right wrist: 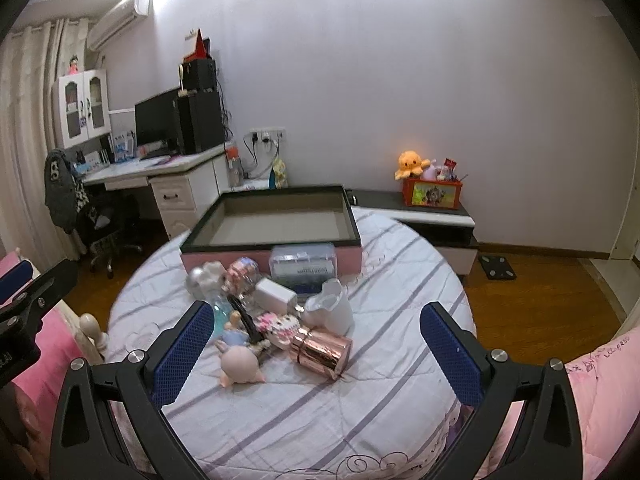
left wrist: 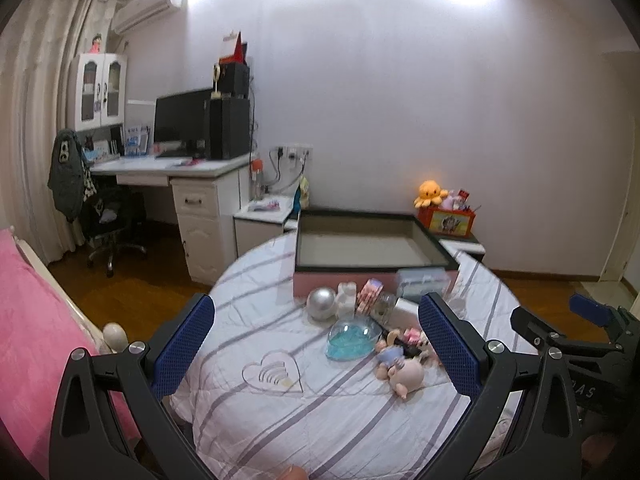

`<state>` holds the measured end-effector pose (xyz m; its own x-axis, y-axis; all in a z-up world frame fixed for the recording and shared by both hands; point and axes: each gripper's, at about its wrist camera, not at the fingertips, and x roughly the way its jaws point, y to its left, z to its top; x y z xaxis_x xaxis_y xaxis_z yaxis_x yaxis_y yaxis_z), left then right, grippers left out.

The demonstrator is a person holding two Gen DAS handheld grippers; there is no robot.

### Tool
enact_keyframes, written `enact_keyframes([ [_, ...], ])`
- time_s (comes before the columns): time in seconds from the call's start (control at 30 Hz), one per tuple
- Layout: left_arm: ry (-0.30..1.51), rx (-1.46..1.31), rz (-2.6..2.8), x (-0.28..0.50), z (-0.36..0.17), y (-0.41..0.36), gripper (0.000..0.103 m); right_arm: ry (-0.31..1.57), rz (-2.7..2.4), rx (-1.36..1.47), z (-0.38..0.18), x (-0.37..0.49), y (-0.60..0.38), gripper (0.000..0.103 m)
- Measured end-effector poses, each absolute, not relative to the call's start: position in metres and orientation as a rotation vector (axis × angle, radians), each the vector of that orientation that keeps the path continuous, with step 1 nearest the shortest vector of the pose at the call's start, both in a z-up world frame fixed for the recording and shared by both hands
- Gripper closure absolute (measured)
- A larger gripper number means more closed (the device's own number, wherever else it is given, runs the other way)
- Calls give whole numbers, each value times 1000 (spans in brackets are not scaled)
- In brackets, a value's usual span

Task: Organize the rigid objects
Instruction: 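Grasp the rose-gold cup with the right tool while the left tool grasps the blue heart dish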

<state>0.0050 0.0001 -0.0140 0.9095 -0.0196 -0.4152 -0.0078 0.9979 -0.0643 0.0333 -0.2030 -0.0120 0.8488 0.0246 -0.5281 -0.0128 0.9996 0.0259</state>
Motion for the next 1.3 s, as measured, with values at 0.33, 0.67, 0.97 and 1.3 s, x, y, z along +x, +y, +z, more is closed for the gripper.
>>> enact_keyframes([
  [0.33,591,-93,-17,45,-75,-5,0,708,-2,32,-72,72,-223,0],
  [0.67,710,-99,-16,87,-116,-10,0,796,44,42,-111,99,-227,0],
  [0.97,788,-69,-50,126,-131,-20,0,853,132,58,-125,120,-220,8],
  [1.3,864,-100,-131,163,-137,-30,0,895,222,87,-132,134,-226,33],
])
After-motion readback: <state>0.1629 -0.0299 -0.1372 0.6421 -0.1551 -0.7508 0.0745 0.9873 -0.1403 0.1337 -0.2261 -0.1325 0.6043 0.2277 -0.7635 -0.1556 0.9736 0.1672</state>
